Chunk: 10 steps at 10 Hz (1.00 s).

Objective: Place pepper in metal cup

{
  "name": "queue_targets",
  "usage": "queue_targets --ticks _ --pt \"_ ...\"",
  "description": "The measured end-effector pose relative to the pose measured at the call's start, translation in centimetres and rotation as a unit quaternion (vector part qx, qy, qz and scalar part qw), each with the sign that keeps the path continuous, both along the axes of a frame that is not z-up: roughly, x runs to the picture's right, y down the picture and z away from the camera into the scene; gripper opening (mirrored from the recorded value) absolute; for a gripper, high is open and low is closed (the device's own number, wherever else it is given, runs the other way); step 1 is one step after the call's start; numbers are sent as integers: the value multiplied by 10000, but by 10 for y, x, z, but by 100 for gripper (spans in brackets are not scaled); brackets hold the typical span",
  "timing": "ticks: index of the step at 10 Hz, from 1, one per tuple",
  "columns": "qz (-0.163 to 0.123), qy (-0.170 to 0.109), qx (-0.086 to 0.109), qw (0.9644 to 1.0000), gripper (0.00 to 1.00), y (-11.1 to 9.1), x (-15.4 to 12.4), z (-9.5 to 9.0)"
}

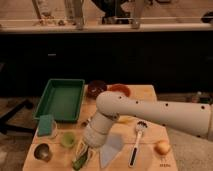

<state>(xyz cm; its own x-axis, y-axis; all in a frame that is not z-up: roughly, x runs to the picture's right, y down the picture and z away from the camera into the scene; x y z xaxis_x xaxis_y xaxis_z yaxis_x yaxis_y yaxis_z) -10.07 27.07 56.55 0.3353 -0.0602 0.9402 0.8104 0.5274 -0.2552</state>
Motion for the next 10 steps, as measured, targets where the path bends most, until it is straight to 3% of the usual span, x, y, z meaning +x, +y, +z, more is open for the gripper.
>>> queue_targets --ticks 1,9,10 --pt "3 -92 -170 9998 0 6 -12 -2" --pt "44 -87 -241 9997 0 8 -17 -2" --pt "196 71 -336 9992 0 13 -19 2"
